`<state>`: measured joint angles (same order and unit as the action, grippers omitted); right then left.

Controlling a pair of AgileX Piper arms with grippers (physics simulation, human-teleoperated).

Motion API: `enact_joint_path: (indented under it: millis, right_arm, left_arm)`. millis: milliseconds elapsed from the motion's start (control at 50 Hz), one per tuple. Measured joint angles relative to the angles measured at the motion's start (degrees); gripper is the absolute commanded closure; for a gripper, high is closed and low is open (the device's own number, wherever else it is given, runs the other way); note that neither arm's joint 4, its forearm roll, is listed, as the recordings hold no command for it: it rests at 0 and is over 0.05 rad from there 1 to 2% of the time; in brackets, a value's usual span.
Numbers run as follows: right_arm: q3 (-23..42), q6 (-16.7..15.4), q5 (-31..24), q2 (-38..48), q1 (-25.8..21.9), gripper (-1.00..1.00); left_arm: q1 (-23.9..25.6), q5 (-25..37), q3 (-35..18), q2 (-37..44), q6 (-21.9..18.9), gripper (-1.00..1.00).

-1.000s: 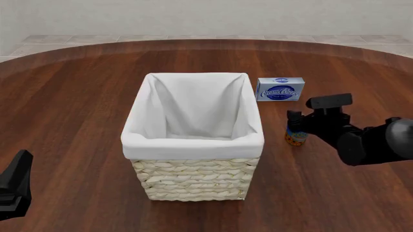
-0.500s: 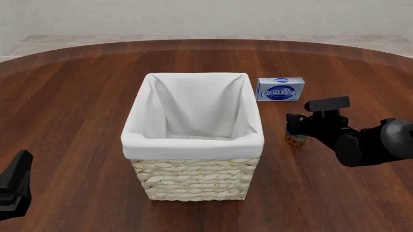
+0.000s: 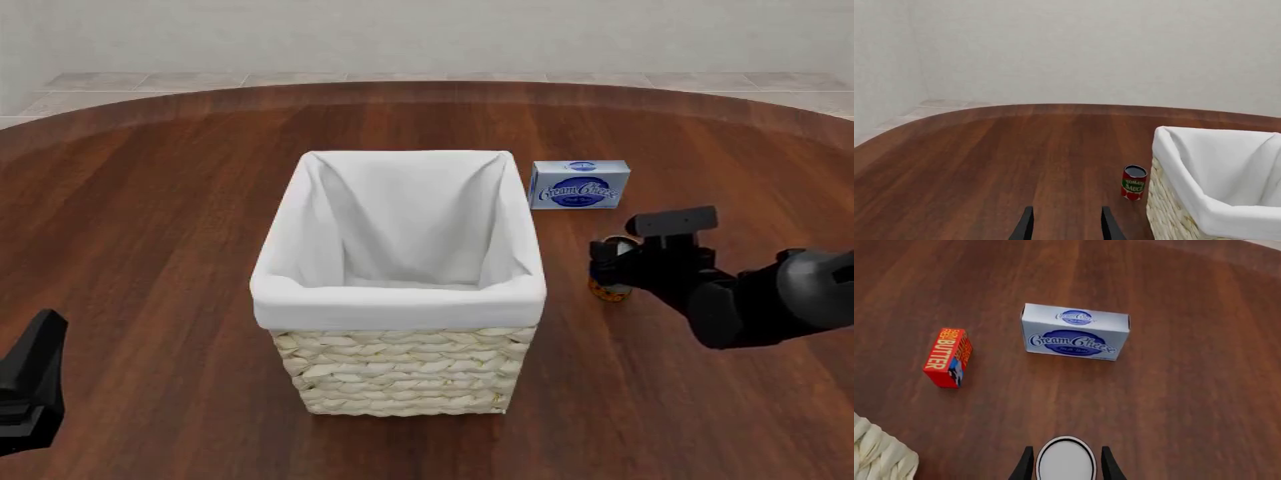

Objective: Pick up the alphabet soup and put it in the basket.

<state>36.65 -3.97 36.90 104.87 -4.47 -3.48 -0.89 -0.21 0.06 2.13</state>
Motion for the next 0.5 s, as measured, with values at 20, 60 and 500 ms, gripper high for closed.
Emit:
enact_joint_path:
  millis: [20, 60, 500]
  right_arm:
    - [0.00, 0.00, 0.04, 0.06, -0.01, -1.00]
    - [0.01, 0.02, 0.12, 0.21, -0.04, -1.00]
    - [0.45, 0.18, 1.16, 2.70, 0.18, -1.00]
  left_arm:
    - [0.00, 0.00, 0.00, 0.00, 0.00, -1.00]
    - [-0.01, -0.01, 0.00, 0.00, -0.01, -1.00]
    - [-0.04, 0.00, 0.00, 0.00, -0.03, -1.00]
